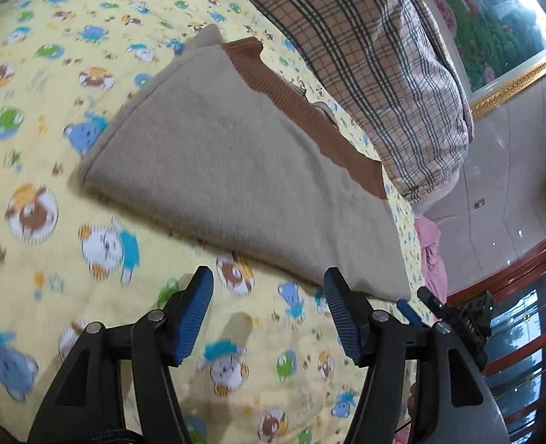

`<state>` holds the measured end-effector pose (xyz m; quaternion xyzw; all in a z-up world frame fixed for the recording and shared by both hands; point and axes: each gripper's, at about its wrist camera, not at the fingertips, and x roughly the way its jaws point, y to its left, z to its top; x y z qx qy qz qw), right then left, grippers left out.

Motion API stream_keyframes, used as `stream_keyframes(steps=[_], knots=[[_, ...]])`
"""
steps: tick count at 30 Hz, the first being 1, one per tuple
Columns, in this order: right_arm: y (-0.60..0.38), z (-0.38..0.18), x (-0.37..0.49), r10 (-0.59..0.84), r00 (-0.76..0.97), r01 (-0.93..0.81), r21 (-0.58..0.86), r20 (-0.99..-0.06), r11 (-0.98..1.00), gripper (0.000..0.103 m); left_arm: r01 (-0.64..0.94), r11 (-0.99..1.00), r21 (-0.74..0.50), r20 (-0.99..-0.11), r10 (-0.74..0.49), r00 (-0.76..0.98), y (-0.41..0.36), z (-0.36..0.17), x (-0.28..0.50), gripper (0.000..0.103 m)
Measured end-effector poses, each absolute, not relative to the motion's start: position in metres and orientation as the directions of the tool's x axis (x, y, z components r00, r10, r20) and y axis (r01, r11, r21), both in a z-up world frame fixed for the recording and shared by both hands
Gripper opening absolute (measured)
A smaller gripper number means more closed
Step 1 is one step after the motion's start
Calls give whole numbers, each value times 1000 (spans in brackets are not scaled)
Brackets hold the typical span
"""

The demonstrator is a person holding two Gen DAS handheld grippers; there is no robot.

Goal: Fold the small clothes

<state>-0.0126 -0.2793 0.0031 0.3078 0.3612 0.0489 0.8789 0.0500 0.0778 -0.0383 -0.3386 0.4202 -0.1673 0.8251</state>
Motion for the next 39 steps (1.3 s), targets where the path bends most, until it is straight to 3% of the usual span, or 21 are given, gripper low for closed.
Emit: stream_keyframes(steps=[19, 31, 34, 35, 36, 37, 39], knots=[[-247, -5, -23, 354, 697, 103, 575, -624, 811, 70, -125, 658, -742, -574, -529, 625, 85, -49, 59, 70], [-252, 0, -19, 343, 714, 103, 576, -610, 811, 72, -251, 636, -730, -585, -390, 711, 124, -52, 108, 69], [-254, -2, -14, 360, 708, 95, 587, -608, 804, 76, -243, 657, -713, -587, -371, 720, 121, -47, 120, 58], [-255, -3, -11, 360, 708, 95, 588, -607, 803, 76, -220, 664, -715, -576, -380, 724, 117, -43, 124, 35], [-256, -3, -9, 359, 711, 96, 589, -605, 802, 77, -185, 685, -704, -571, -393, 721, 110, -38, 130, 20], [-258, -2, -7, 359, 714, 97, 592, -602, 800, 77, -154, 721, -676, -576, -386, 721, 101, -29, 134, 19], [-264, 0, 1, 361, 721, 93, 599, -592, 795, 77, -79, 769, -635, -562, -389, 729, 83, -12, 138, 8]])
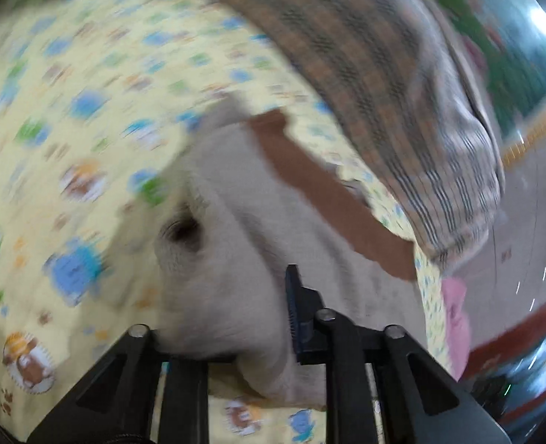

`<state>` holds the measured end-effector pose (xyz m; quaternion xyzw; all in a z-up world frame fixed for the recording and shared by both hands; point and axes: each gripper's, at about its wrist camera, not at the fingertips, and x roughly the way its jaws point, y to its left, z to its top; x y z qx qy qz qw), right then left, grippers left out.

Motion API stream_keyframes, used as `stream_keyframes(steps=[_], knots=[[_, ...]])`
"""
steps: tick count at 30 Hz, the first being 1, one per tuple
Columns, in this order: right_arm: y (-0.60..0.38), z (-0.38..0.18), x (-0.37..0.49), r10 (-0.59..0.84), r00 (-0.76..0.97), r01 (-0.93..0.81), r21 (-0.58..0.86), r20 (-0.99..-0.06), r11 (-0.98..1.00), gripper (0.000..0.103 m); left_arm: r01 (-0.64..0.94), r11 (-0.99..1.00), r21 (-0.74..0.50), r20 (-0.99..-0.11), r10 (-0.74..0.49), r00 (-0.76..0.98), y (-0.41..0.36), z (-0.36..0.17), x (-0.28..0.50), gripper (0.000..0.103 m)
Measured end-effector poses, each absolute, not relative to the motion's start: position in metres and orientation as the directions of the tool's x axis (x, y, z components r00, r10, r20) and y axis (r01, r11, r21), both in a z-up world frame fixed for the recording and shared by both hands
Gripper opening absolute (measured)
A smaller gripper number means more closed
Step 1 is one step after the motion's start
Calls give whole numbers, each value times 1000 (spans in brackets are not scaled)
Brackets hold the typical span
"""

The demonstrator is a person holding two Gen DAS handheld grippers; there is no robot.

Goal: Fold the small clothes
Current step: 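Grasp the folded sweater edge with the left gripper and lift it, then grasp the sweater edge with the right gripper while the left gripper holds it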

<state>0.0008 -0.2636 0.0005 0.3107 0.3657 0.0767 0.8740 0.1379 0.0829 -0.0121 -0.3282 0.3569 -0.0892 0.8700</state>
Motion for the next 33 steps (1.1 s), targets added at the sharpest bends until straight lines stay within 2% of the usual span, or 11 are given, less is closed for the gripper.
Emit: stream_keyframes(steps=[6, 11, 15, 22, 23, 24, 25, 26, 27, 29, 33], knots=[[-278, 18, 33, 431, 694, 24, 617, -577, 787, 77, 174, 774, -609, -488, -538, 687, 10, 25, 153, 7], [-300, 33, 73, 512, 668, -33, 665, -540, 746, 80, 305, 752, -584, -502, -630, 592, -51, 21, 162, 7], [-303, 33, 124, 577, 608, -80, 681, -546, 728, 87, 328, 745, -580, -532, -652, 541, -74, 6, 167, 7], [-256, 1, 208, 708, 423, -130, 735, -566, 665, 87, 336, 755, -563, -564, -648, 512, -80, 0, 169, 7], [-247, -2, 216, 709, 420, -141, 732, -566, 667, 83, 342, 759, -554, -569, -645, 509, -78, 0, 165, 7], [-238, -3, 223, 713, 418, -157, 728, -563, 668, 68, 347, 763, -546, -574, -642, 509, -81, 0, 166, 7], [-233, -6, 227, 712, 414, -165, 722, -568, 672, 59, 352, 767, -536, -579, -638, 508, -83, 1, 166, 7], [-227, -8, 233, 702, 408, -159, 711, -584, 685, 38, 356, 769, -530, -580, -636, 509, -84, 2, 165, 7], [-223, -9, 238, 684, 407, -147, 695, -606, 704, 24, 360, 771, -526, -580, -634, 511, -88, 6, 167, 7], [-225, 1, 234, 672, 434, -160, 683, -600, 713, 18, 376, 755, -537, -564, -653, 506, -87, 12, 163, 7], [-256, 40, 198, 643, 522, -237, 630, -560, 740, 17, 462, 697, -548, -519, -717, 465, -117, 31, 158, 8]])
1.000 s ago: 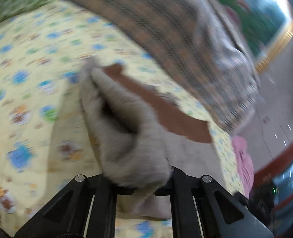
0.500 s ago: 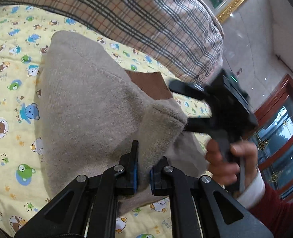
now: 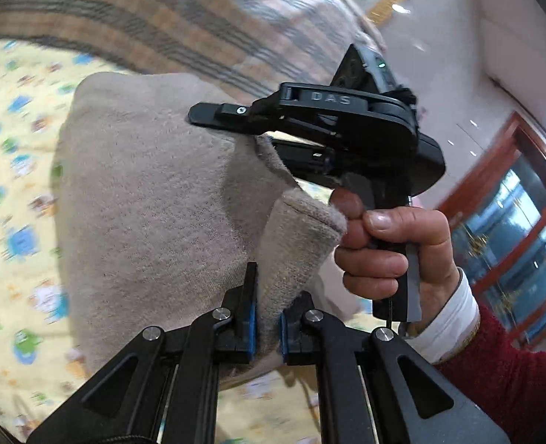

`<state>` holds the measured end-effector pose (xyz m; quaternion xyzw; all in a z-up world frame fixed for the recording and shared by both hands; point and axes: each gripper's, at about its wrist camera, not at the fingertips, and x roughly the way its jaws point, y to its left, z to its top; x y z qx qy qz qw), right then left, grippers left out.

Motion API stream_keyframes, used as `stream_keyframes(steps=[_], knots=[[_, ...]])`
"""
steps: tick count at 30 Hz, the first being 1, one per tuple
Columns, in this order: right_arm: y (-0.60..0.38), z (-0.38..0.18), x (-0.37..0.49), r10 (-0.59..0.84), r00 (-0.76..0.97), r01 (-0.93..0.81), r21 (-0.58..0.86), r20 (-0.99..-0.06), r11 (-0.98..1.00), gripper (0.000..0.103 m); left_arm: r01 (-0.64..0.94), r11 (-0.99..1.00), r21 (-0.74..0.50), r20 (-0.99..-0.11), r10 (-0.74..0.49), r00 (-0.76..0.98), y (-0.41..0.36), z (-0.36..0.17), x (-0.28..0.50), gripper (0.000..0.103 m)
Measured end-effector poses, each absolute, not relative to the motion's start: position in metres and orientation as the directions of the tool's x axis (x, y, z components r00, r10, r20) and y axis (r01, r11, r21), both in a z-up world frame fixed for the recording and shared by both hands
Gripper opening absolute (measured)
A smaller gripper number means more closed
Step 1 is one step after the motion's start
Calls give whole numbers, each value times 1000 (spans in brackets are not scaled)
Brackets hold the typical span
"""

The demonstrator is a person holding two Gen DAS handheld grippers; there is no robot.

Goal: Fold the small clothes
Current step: 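Grasp the sweater edge with the right gripper while the left gripper holds it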

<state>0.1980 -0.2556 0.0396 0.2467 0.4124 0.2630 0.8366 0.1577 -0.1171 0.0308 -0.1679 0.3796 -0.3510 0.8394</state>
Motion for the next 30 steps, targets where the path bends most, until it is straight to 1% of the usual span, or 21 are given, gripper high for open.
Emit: stream_keyframes(steps=[2, 4, 7, 9, 12, 17, 19, 21, 22, 23, 24, 25, 27, 28, 30], knots=[[-274, 61, 181, 601, 561, -247, 578, -570, 778, 17, 502, 670, -547, -518, -742, 426, -146, 32, 158, 8], [-298, 71, 169, 548, 591, -221, 535, -592, 816, 17, 532, 644, -549, -522, -762, 384, -175, 27, 160, 8], [-330, 63, 161, 479, 603, -133, 512, -637, 848, 17, 546, 624, -558, -546, -772, 325, -209, 10, 164, 8], [-351, 48, 155, 444, 596, -70, 507, -669, 859, 17, 546, 624, -558, -566, -768, 299, -223, -1, 167, 8], [-372, 26, 149, 437, 593, -31, 523, -677, 852, 17, 541, 629, -558, -585, -761, 281, -234, -11, 170, 8], [-375, 20, 149, 424, 603, -25, 514, -676, 857, 17, 522, 629, -576, -587, -763, 270, -237, -17, 173, 8], [-375, 25, 143, 401, 616, -27, 491, -678, 871, 17, 538, 632, -558, -591, -758, 277, -238, -13, 171, 10], [-372, 31, 138, 365, 633, -32, 448, -683, 893, 17, 535, 634, -558, -602, -753, 266, -247, -15, 178, 17], [-372, 29, 138, 353, 629, -29, 433, -693, 901, 17, 529, 639, -559, -611, -748, 258, -249, -18, 178, 17], [-372, 27, 139, 337, 619, -22, 413, -709, 910, 20, 519, 648, -557, -623, -740, 255, -250, -21, 179, 19], [-373, 25, 139, 316, 611, -2, 397, -726, 918, 29, 514, 650, -559, -625, -738, 254, -248, -22, 182, 22], [-375, 24, 137, 303, 613, 11, 391, -730, 920, 33, 513, 648, -563, -621, -741, 255, -247, -21, 181, 25], [-380, 27, 128, 278, 631, 39, 388, -724, 921, 49, 516, 640, -569, -614, -748, 251, -241, -14, 175, 43], [-382, 28, 123, 269, 640, 49, 387, -720, 921, 53, 517, 640, -568, -612, -749, 254, -238, -11, 171, 46], [-386, 30, 113, 282, 649, 51, 410, -707, 911, 70, 518, 643, -565, -615, -746, 255, -231, -8, 167, 52]])
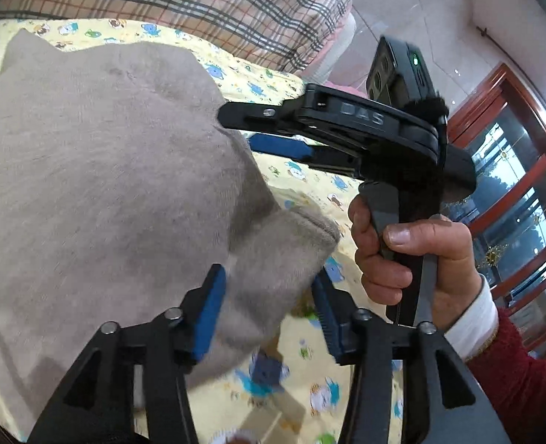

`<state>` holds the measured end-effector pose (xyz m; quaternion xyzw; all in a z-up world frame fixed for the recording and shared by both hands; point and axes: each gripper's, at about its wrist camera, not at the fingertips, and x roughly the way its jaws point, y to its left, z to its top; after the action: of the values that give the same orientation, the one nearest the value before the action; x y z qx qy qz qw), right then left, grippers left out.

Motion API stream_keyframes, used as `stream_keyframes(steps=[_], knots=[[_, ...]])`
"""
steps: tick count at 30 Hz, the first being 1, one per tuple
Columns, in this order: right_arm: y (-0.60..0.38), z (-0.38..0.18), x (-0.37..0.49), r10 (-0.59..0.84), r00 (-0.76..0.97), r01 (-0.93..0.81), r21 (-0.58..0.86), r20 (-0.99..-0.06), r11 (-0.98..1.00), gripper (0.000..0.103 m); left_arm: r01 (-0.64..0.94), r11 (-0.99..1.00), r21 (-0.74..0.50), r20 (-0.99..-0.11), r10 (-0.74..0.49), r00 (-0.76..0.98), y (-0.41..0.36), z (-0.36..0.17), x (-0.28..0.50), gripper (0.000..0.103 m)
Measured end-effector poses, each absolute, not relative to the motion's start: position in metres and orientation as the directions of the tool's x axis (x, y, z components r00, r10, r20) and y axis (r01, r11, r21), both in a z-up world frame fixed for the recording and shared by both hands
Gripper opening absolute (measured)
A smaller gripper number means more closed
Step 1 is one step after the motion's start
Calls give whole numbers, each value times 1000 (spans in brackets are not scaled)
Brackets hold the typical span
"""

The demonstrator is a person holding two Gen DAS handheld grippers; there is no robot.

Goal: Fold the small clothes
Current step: 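Grasp the sweater edge with the right gripper while the left gripper holds it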

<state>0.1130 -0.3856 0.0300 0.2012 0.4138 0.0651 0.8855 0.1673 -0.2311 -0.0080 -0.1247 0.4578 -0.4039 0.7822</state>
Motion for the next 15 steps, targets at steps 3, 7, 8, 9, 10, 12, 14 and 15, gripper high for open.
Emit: stream_keyframes(steps=[3, 7, 8, 9, 10, 12, 14, 15], knots=[[-387, 28, 104, 328, 650, 38, 460, -685, 887, 77, 506, 643, -575, -612, -748, 255, -217, -5, 158, 56], [-387, 20, 101, 359, 633, 45, 495, -686, 868, 78, 464, 672, -577, -616, -731, 293, -182, 1, 146, 61], [-387, 18, 101, 362, 630, 51, 502, -687, 863, 78, 453, 679, -578, -617, -726, 303, -174, 0, 144, 62], [-385, 16, 101, 365, 629, 54, 507, -687, 860, 78, 439, 688, -578, -617, -720, 316, -165, 1, 144, 64], [-385, 15, 102, 372, 627, 56, 516, -684, 855, 78, 421, 700, -577, -621, -711, 331, -156, 2, 145, 65], [-383, 13, 103, 388, 626, 54, 533, -677, 844, 80, 379, 725, -576, -626, -689, 366, -137, 3, 150, 71], [-381, 10, 106, 398, 623, 53, 543, -674, 838, 83, 329, 752, -571, -637, -659, 400, -123, 2, 159, 76], [-381, 9, 108, 399, 619, 52, 543, -676, 838, 87, 300, 763, -573, -644, -645, 412, -116, 1, 164, 79]])
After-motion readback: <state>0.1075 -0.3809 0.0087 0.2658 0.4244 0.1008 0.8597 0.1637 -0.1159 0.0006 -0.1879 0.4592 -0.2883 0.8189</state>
